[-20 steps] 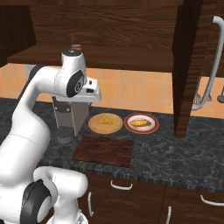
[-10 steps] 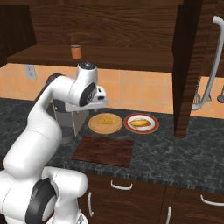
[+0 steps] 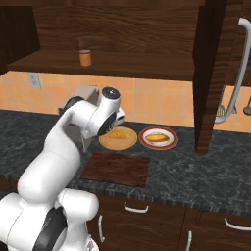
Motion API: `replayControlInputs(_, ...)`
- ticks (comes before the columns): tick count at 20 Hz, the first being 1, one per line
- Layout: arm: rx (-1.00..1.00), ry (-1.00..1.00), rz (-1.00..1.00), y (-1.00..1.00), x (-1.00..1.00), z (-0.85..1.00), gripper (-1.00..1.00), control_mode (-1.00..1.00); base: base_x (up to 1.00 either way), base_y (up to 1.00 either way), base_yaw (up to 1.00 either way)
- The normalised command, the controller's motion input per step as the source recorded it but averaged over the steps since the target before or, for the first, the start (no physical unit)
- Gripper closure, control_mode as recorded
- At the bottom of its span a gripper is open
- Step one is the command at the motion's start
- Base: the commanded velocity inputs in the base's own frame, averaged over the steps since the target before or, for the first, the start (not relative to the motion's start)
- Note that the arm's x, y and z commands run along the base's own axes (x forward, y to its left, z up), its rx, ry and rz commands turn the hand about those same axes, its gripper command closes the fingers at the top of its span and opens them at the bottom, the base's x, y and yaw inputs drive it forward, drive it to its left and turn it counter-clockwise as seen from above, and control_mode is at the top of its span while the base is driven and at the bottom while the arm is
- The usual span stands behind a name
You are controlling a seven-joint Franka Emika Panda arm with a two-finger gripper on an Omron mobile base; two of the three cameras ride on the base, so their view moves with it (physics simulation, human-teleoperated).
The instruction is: From the different types of pastries on the counter, select a croissant and place it on the cutting board. Then retrieve a jar of jam from the cabinet and place it alongside the croissant on the cutting board.
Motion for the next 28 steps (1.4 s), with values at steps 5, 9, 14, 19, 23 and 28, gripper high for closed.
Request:
replayControlInputs(5, -0.08, 0.04, 0.07, -0.01, 0.53, 0.0, -1.0, -1.0, 0.0, 0.0, 0.0)
replayControlInputs(9, -0.21, 0.14, 0.0, 0.0, 0.56, 0.0, -1.0, -1.0, 0.0, 0.0, 0.0)
replayControlInputs(14, -0.21, 0.09, 0.04, 0.0, 0.32, -0.38, -1.0, -1.0, 0.0, 0.0, 0.0)
replayControlInputs(19, -0.19, 0.0, 0.14, 0.0, 0.39, -0.41, -1.0, -1.0, 0.0, 0.0, 0.0)
replayControlInputs(23, -0.1, 0.0, 0.1, 0.0, 0.1, -0.02, -1.0, -1.0, 0.0, 0.0, 0.0)
replayControlInputs(28, 0.0, 0.0, 0.01, 0.0, 0.15, -0.03, -1.0, -1.0, 0.0, 0.0, 0.0)
